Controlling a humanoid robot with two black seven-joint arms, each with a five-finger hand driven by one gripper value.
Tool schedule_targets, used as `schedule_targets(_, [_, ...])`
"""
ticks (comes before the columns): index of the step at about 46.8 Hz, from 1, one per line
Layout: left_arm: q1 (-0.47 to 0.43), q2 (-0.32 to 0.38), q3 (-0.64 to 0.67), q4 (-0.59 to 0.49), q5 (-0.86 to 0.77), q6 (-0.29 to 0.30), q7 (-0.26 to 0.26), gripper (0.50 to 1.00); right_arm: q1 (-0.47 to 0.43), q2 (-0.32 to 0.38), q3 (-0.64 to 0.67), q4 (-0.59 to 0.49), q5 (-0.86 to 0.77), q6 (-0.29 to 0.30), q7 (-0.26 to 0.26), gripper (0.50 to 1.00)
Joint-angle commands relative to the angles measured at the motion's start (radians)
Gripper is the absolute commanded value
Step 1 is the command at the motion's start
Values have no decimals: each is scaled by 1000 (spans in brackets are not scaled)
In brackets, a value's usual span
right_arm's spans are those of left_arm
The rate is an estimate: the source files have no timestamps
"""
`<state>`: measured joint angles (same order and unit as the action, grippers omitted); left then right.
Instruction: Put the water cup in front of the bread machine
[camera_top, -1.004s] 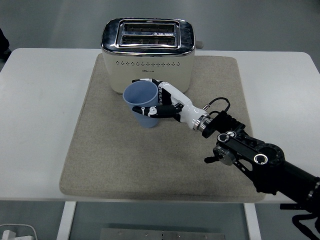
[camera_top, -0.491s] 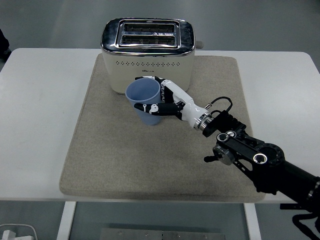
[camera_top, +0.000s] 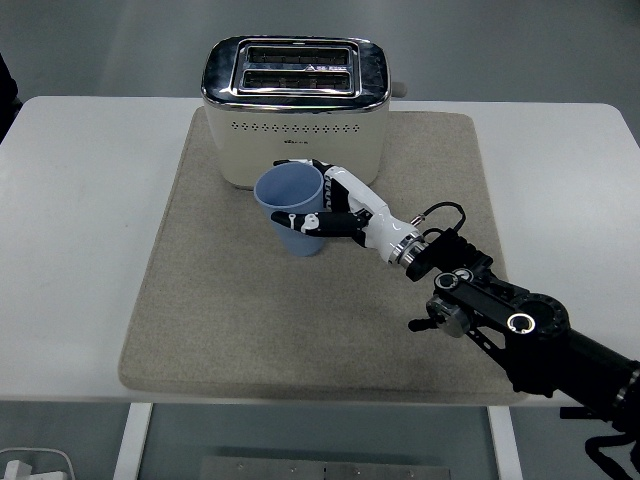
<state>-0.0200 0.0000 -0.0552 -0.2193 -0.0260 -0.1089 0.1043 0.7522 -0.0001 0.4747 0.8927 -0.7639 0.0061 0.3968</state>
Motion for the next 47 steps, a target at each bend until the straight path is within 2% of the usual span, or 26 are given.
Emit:
schedule_targets(1, [0, 0, 0, 0, 0, 0, 0, 1000, -5, 0, 1, 0, 0, 0, 1, 752])
schedule_targets(7, [0, 0, 0, 0, 0, 0, 0, 1000, -10, 0, 4, 2, 0, 0, 2, 762])
schedule_targets(10, [0, 0, 0, 0, 0, 0, 0, 1000, -13, 0, 7, 2, 2, 0, 2, 809])
schedule_targets(16, [0, 0, 0, 0, 0, 0, 0, 1000, -14, 0, 10, 3, 2, 0, 2, 860])
schedule_targets(20, [0, 0, 0, 0, 0, 0, 0, 1000, -13, 0, 12, 5, 2, 0, 2, 864])
schedule_targets(23, [0, 0, 0, 0, 0, 0, 0, 1000, -13, 0, 13, 6, 2, 0, 2, 913])
schedule_targets(47, [0, 0, 0, 0, 0, 0, 0, 1000, -17, 0, 18, 12, 3, 0, 4, 926])
